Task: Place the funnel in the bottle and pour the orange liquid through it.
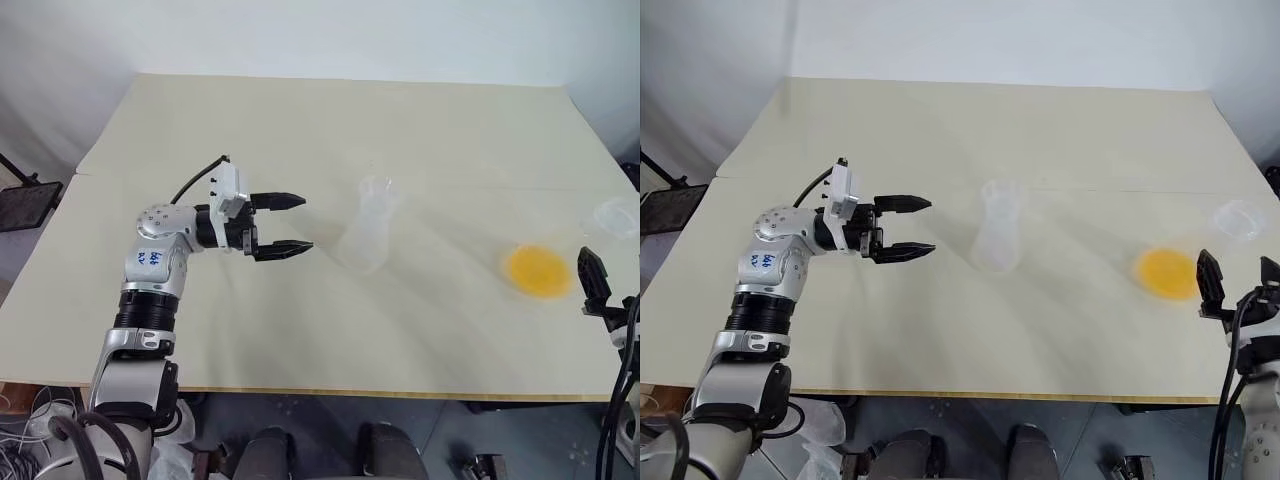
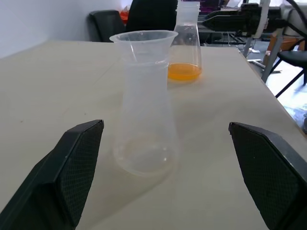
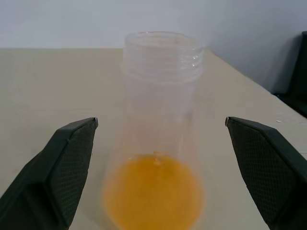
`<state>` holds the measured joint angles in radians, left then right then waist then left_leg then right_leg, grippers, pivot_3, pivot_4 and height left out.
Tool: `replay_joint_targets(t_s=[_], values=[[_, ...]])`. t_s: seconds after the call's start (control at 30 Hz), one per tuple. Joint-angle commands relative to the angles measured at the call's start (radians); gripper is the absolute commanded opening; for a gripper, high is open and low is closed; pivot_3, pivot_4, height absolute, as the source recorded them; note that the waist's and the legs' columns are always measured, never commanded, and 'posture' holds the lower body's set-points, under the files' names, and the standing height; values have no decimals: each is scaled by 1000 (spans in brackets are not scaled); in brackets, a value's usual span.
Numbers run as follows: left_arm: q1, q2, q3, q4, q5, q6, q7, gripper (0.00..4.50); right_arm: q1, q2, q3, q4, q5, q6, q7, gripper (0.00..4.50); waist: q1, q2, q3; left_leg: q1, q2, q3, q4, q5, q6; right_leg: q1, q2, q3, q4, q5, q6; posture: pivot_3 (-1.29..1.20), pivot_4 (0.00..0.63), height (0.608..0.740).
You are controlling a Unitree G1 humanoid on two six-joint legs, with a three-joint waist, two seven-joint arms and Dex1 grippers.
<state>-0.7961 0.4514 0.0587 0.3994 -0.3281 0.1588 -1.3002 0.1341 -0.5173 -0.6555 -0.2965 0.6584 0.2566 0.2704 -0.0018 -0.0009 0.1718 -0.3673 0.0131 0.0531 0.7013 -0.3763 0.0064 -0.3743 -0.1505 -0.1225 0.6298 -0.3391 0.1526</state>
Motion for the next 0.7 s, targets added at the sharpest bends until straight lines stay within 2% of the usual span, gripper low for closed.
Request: replay_joint_targets(t_s=[0.03, 0.47, 0.7], values=[[7, 9, 6, -55, -30, 5, 13, 4433, -39, -30, -19, 25, 8, 2, 25, 4500, 0, 0, 0, 0, 0, 0, 0, 0, 0, 0, 0, 0, 0, 0, 0, 0, 150, 740], [41, 11, 0, -108, -45, 15, 36, 4433, -247, -94, 24, 215, -42, 17, 93, 4500, -2, 0, 0, 0, 0, 1, 0, 0, 0, 0, 0, 0, 0, 0, 0, 0, 150, 740], [72, 20, 5, -137, -52, 16, 51, 4433, -311, -86, 18, 281, -48, -10, 117, 4500, -2, 0, 0, 0, 0, 1, 0, 0, 0, 0, 0, 0, 0, 0, 0, 0, 150, 740]])
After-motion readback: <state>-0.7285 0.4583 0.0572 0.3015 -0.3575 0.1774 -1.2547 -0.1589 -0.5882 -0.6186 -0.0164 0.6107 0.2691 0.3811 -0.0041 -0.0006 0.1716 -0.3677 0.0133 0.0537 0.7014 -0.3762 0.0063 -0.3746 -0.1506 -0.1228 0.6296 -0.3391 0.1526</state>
